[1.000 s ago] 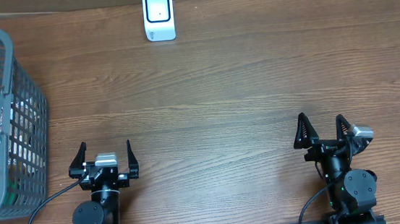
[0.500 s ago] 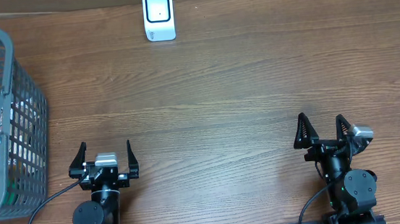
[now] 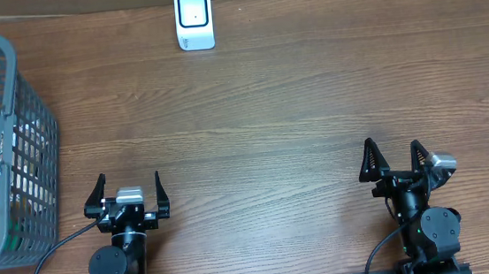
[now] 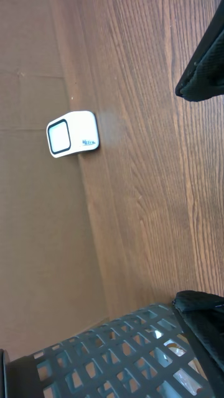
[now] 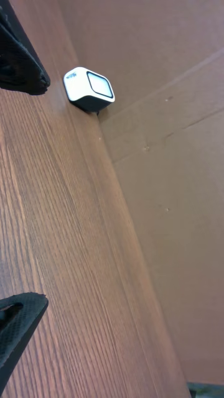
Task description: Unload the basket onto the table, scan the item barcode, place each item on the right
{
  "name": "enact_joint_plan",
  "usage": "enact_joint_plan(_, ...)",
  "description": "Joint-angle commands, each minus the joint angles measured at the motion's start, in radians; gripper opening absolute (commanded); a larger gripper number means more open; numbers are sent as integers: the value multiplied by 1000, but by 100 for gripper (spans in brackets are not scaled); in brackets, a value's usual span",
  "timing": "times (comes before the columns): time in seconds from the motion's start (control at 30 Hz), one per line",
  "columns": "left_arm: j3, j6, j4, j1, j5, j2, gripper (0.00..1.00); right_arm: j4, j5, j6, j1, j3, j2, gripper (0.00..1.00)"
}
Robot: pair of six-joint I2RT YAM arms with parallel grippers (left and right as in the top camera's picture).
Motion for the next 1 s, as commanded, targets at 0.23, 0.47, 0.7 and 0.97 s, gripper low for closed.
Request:
enact_joint_plan(0.23, -7, 16, 2, 4, 7, -11, 100, 3, 7, -7, -1, -10, 2, 100)
enact_joint_plan(0.47, -7, 16, 2, 4, 3, -11, 100, 3, 7, -7, -1, -10, 2, 100)
enact_joint_plan(0.7, -7, 15, 2, 4, 3, -11, 99, 3, 7, -7, -1, -10, 2, 100)
enact_joint_plan(0.97, -6, 6, 18, 4, 4, -11, 99, 3, 7, -7, -1, -10, 2, 100)
